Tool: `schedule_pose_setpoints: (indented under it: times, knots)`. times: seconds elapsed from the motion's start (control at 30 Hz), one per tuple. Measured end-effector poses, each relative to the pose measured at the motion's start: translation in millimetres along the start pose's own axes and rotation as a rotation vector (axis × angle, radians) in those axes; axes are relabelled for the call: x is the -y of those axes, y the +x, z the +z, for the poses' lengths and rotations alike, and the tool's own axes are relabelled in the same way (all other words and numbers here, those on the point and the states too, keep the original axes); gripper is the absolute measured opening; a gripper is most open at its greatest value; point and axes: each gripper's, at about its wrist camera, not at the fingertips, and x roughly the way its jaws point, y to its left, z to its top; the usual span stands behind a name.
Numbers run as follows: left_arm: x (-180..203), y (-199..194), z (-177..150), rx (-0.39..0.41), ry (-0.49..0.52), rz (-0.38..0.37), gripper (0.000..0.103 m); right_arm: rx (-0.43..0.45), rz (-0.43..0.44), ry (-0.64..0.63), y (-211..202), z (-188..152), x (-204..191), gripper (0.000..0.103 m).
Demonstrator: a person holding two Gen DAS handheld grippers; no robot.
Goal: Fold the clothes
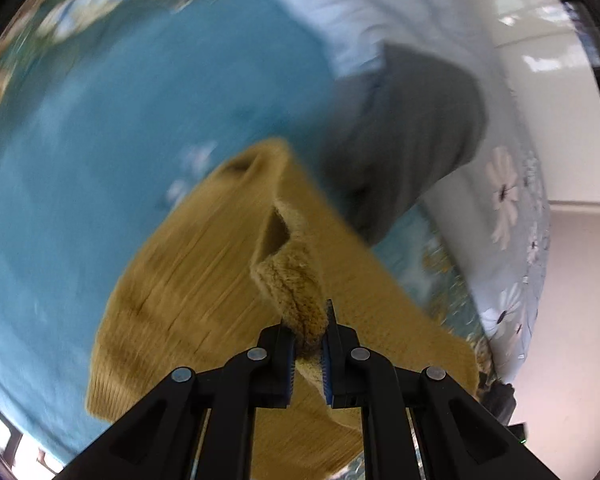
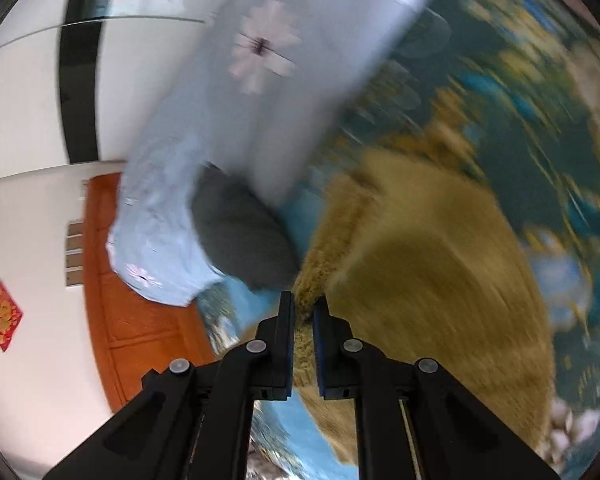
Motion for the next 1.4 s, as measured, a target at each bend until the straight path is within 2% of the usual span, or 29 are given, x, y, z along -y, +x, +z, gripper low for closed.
schedule_pose_setpoints:
  times: [0.2, 0.37, 0.47, 0.67, 0.73, 0.8, 0.9, 0.97, 1.03, 1.17, 1.23, 1.3, 1.4]
  knots:
    - [-45, -12, -52, -0.042, -0.001, 0.03, 0.011, -0.055, -0.082, 0.051, -21, -66, 53, 0.008]
    - [-88, -10, -90, -0.095, -0.056, 0.079, 0.011, -0.117, -0.184, 0.057, -29, -105, 80, 0.008]
    - [-106, -6, -97, -0.1, -0.081, 0.124, 0.011, -0.152, -0.238, 0.066, -27, -125, 97, 0.008]
    - [-110, 13, -91, -0.14, -0.011, 0.253, 0.013, -0.217, -0.327, 0.043, -12, -144, 112, 0.008]
    - [-108, 16, -91, -0.154, 0.016, 0.29, 0.015, -0.241, -0.38, 0.02, -5, -145, 114, 0.009]
    - [-107, 14, -92, -0.153, 0.031, 0.292, 0.017, -0.36, -0.443, -0.122, -1, -145, 115, 0.009]
    - [-107, 3, -92, -0.155, 0.057, 0.291, 0.028, -0.37, -0.444, -0.162, -7, -144, 106, 0.012]
    - [-113, -9, -88, -0.149, 0.068, 0.328, 0.03, -0.369, -0.451, -0.206, -16, -142, 97, 0.014]
    - [-122, -25, -81, -0.117, 0.032, 0.338, 0.03, -0.348, -0.472, -0.261, -29, -135, 88, 0.022]
    - [-125, -48, -50, -0.037, -0.037, 0.314, 0.034, -0.236, -0.464, -0.295, -50, -99, 73, 0.037]
    - [-118, -54, -28, 0.0, -0.074, 0.295, 0.039, -0.189, -0.444, -0.282, -47, -75, 65, 0.043]
    - [-109, -57, -4, 0.033, -0.12, 0.246, 0.048, -0.15, -0.414, -0.26, -41, -49, 56, 0.051]
    - [-96, -58, 32, 0.07, -0.194, 0.189, 0.055, -0.126, -0.354, -0.166, -24, -22, 55, 0.052]
